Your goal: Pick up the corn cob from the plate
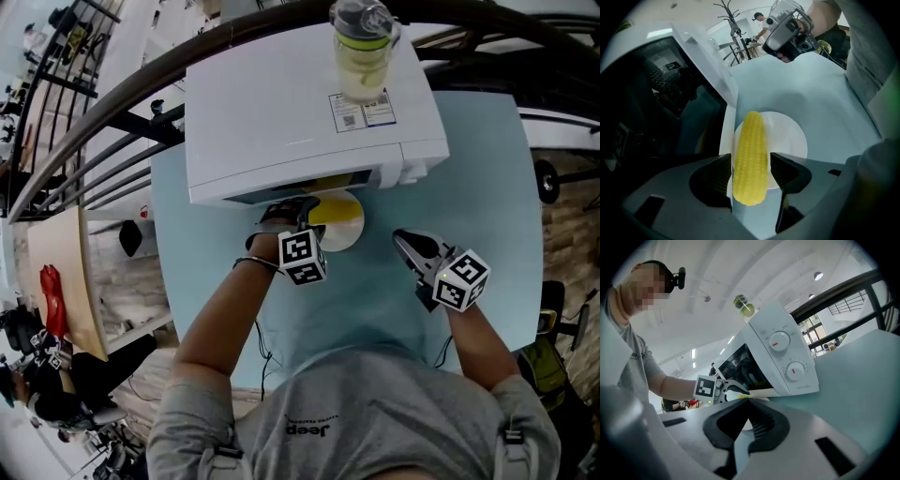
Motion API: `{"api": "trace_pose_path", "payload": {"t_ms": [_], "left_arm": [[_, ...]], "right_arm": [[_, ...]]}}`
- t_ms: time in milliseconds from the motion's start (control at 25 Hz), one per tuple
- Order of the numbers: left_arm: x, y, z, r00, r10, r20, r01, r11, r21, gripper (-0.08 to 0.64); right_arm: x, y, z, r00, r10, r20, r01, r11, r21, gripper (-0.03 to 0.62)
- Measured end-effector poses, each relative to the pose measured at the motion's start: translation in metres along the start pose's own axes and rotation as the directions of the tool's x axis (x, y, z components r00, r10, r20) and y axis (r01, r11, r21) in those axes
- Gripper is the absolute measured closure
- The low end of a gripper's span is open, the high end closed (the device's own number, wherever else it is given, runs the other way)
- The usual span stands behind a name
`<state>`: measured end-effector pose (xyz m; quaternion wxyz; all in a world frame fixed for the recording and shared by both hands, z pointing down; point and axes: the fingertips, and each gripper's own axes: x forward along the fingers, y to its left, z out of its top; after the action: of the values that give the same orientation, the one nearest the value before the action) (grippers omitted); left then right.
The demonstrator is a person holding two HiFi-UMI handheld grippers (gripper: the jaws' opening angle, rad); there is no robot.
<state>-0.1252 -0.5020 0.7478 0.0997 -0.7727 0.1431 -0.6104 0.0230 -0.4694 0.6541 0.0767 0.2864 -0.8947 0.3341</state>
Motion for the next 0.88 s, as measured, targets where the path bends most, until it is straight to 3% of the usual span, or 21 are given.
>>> {"api": "trace_pose_path", "payload": {"t_ms": [320, 640, 880], "left_arm": [[0.019, -0.002, -0.006, 0.999, -0.022, -0.032, 0.022, 1.0, -0.007, 0.295], [0.016, -0.001, -0.001, 0.998, -0.056, -0.002, 0.056, 0.998, -0.027, 0.296], [0.015, -0.001, 0.0, 0.998, -0.059, 0.011, 0.059, 0.998, 0.001, 0.298]], "right_arm": [[0.005, -0.005, -0.013, 1.0, 0.002, -0.021, -0.002, 1.0, 0.025, 0.577], [0.007, -0.002, -0.021, 0.999, 0.004, -0.039, -0.003, 0.999, 0.034, 0.577], [0.009, 0.007, -0.02, 0.999, 0.01, -0.043, -0.009, 1.0, 0.025, 0.577]]}}
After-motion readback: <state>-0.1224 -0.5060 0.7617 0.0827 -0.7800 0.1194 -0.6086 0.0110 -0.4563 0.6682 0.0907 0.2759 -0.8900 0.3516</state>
